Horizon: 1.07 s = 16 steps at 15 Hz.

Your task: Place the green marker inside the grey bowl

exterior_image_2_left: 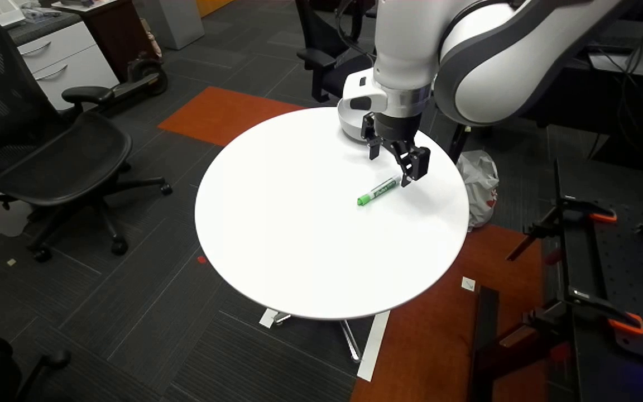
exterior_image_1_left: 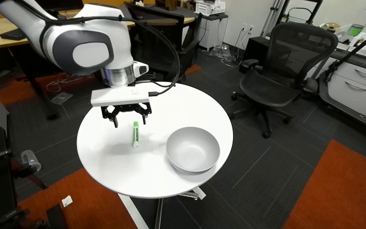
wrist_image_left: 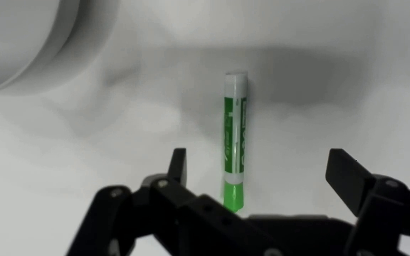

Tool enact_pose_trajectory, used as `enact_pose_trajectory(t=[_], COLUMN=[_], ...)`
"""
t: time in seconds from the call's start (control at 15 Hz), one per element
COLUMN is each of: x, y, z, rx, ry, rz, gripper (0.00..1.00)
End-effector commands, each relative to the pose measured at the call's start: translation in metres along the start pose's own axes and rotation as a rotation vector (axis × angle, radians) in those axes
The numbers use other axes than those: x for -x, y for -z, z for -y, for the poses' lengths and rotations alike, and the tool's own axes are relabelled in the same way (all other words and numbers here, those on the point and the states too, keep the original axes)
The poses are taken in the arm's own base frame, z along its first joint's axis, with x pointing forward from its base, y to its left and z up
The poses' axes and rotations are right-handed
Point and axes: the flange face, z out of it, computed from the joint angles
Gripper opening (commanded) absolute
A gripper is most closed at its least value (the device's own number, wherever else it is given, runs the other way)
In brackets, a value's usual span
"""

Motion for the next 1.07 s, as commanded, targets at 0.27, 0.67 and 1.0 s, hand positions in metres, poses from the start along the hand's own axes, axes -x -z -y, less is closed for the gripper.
enact_pose_trajectory(t=[0.27,0.67,1.0], x=[-0.008,-0.011,-0.013], y=[-0.042,-0.059,-0.065], z=[-0.012,-0.019,-0.025], rx=[-0.024,-0.045,-0.051], ry=[-0.035,-0.044,-0.044], rz=[-0.026,-0.026,-0.025], gripper=[1.0,1.0,0.59])
